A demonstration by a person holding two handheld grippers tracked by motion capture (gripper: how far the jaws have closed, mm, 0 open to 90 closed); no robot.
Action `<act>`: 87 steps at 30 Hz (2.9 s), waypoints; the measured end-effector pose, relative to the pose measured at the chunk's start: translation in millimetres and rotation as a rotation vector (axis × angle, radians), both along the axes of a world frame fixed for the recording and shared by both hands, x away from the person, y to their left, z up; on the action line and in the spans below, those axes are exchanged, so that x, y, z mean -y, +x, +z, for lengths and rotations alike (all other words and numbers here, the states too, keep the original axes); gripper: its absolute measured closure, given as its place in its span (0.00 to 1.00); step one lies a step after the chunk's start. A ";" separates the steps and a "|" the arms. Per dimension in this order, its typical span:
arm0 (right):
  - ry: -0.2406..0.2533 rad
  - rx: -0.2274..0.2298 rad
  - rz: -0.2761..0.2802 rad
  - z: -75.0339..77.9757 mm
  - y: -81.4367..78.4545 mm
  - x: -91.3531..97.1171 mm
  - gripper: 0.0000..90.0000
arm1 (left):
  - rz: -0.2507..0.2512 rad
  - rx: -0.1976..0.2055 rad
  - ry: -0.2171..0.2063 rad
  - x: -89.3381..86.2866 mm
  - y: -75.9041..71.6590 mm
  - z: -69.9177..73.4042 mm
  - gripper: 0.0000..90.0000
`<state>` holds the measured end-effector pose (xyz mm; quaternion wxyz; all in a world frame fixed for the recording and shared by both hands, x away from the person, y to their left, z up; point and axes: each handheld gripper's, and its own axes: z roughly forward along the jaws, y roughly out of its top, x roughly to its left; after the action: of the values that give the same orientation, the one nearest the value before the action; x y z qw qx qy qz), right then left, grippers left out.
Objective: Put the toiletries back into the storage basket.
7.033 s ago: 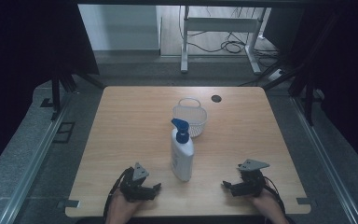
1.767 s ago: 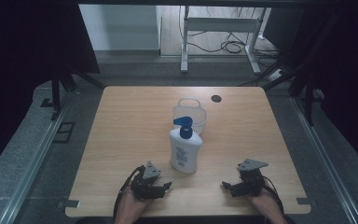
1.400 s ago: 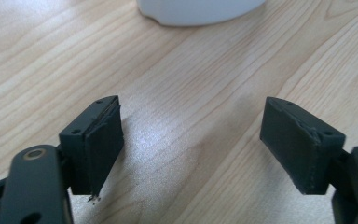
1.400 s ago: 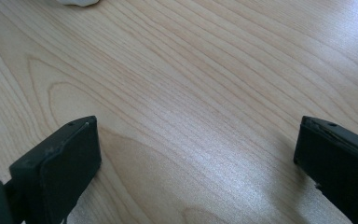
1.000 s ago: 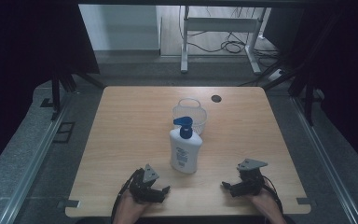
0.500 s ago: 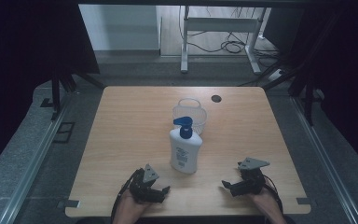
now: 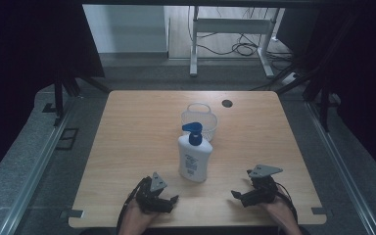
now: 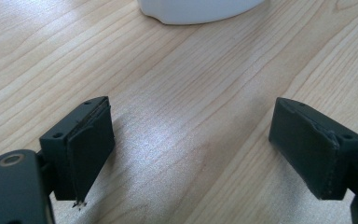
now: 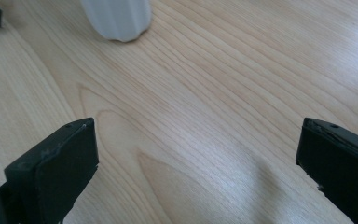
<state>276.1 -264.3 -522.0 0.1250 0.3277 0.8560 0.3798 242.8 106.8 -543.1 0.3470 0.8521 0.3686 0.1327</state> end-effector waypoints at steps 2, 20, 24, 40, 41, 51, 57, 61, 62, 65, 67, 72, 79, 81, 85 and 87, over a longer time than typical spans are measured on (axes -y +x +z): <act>0.002 0.003 0.010 3.1 -0.1 -1.4 0.00 | 0.000 0.000 0.000 0.0 0.0 0.0 0.15; 0.019 0.029 0.072 32.6 2.0 -12.6 0.00 | 0.001 0.002 0.000 0.2 0.1 -0.1 0.15; 0.041 0.030 0.085 38.5 4.7 -18.7 0.00 | 0.004 0.002 -0.002 0.4 0.0 -0.2 0.15; 0.088 0.022 0.138 60.2 15.1 -36.8 0.00 | 0.000 0.003 0.003 0.0 0.3 0.0 0.15; 0.088 0.022 0.138 60.2 15.1 -36.8 0.00 | 0.000 0.003 0.003 0.0 0.3 0.0 0.15; 0.118 0.008 0.147 68.5 26.6 -51.6 0.00 | 0.000 0.003 0.003 0.1 0.2 0.0 0.15; 0.126 0.026 0.155 74.9 30.4 -59.5 0.00 | -0.003 0.002 0.007 -0.2 0.3 0.2 0.15; 0.130 0.040 0.162 78.4 34.5 -67.4 0.00 | 0.001 0.003 0.003 0.1 0.2 0.0 0.15; 0.132 0.038 0.165 78.6 35.3 -68.9 0.00 | 0.001 0.003 0.003 0.1 0.2 0.0 0.15; 0.140 0.034 0.167 78.7 37.7 -73.0 0.00 | 0.001 0.003 0.003 0.2 0.2 0.0 0.15; 0.149 0.028 0.164 79.1 39.1 -75.3 0.00 | 0.001 0.003 0.003 0.2 0.2 0.0 0.15; 0.155 0.036 0.164 81.4 41.6 -81.3 0.02 | 0.002 0.004 0.003 0.3 0.2 0.0 0.15; 0.162 0.036 0.179 86.5 45.9 -90.8 0.04 | 0.003 0.003 0.003 0.3 0.2 0.0 0.15; 0.163 0.038 0.184 87.8 46.8 -93.5 0.05 | 0.004 0.003 0.003 0.4 0.2 0.0 0.15; 0.162 0.043 0.193 89.8 50.0 -99.7 0.07 | 0.004 0.004 0.003 0.4 0.2 0.0 0.15; 0.165 0.043 0.195 90.4 51.8 -102.8 0.09 | 0.004 0.003 0.004 0.4 0.2 0.0 0.15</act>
<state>327.9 -161.4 -431.6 0.0782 0.2438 0.8468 0.4663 242.9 106.3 -543.1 0.3457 0.8518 0.3695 0.1355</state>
